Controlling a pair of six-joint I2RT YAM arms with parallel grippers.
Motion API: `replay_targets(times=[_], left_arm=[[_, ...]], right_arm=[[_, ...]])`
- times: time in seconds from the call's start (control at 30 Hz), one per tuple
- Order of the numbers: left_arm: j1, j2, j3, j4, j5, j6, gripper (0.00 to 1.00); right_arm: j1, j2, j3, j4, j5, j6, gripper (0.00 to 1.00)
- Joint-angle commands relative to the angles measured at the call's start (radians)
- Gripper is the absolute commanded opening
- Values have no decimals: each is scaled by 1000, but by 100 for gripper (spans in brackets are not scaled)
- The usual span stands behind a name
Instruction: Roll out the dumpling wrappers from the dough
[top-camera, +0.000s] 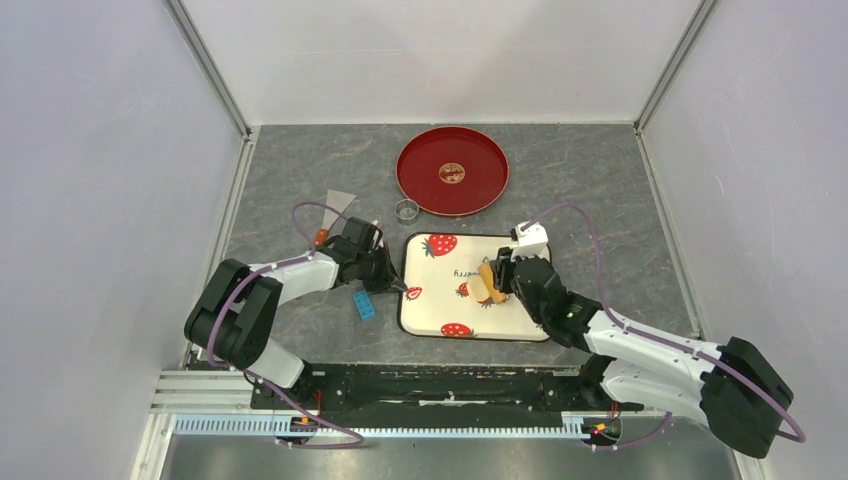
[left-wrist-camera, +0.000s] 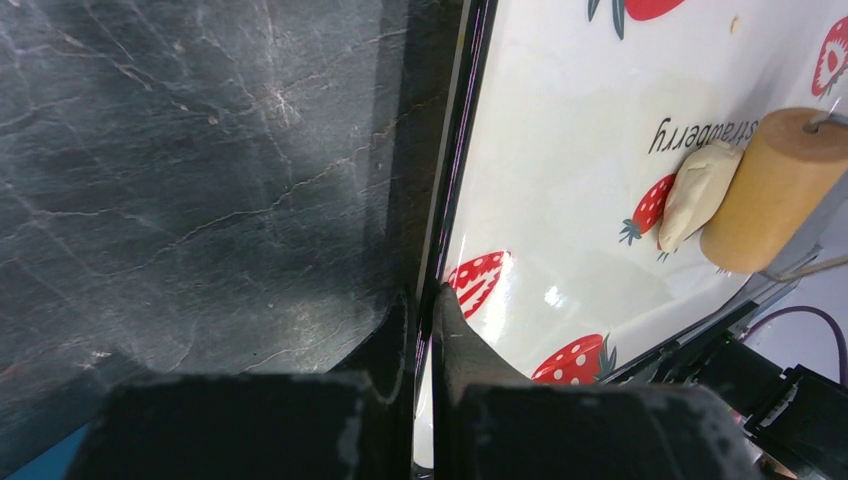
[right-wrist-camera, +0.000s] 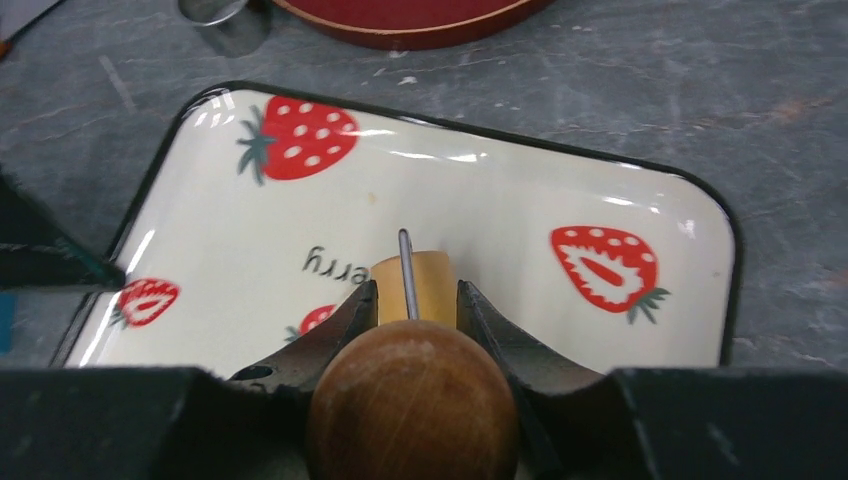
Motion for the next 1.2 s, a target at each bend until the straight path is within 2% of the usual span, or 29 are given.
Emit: replay_targets(times=[0.0,0.13,0.27,0.5,0.67,1.17], left_arm=[[7,90,-83,-97,-176,-2,2],[14,104,-69,-120,-178,20,2],[26,98,-76,-110,-168,20,2],[30,98,-85,-98,-161,16,2],[34,95,-89,-95,-159,15,2],[37,100,-89,-92,-151,17,2]], right_arm=[[12,59,-77,184,83,25,0],[26,112,-118,253,69,30,0],[56,118,-104,241,99,25,0],[61,52,27,102,175,1,0],[65,38,100,91,186,-32,0],[68,205,108,194,151,-35,0]])
